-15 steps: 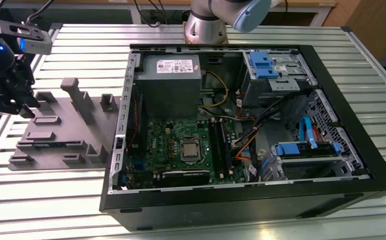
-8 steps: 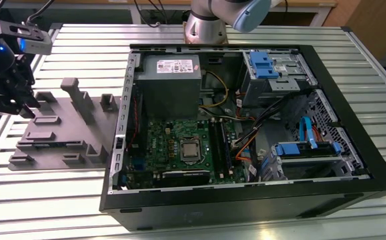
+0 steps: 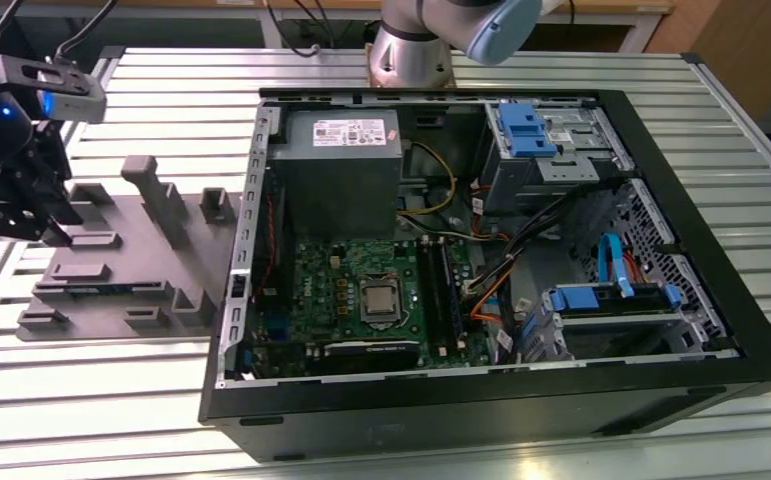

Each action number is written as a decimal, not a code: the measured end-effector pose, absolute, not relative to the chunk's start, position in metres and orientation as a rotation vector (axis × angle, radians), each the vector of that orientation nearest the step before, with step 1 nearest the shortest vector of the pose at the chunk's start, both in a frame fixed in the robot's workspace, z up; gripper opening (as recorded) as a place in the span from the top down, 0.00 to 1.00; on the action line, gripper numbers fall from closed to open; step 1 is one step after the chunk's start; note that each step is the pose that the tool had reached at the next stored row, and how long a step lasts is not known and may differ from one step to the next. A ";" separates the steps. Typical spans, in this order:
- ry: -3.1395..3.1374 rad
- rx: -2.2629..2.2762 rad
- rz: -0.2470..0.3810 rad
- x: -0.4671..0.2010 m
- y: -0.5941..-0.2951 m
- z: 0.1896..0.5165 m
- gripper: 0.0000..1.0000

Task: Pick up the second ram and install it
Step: 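Pick up the second ram and move it above second insertion slot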

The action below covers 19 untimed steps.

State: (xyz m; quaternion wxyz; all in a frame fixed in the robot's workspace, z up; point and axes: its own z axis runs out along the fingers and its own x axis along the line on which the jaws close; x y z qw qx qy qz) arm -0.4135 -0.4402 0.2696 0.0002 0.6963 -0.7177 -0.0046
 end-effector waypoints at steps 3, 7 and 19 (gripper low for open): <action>-2.254 2.187 -0.015 -0.414 -0.441 0.265 0.65; -2.254 2.187 -0.015 -0.414 -0.444 0.259 0.65; -2.253 2.188 -0.014 -0.414 -0.459 0.237 0.65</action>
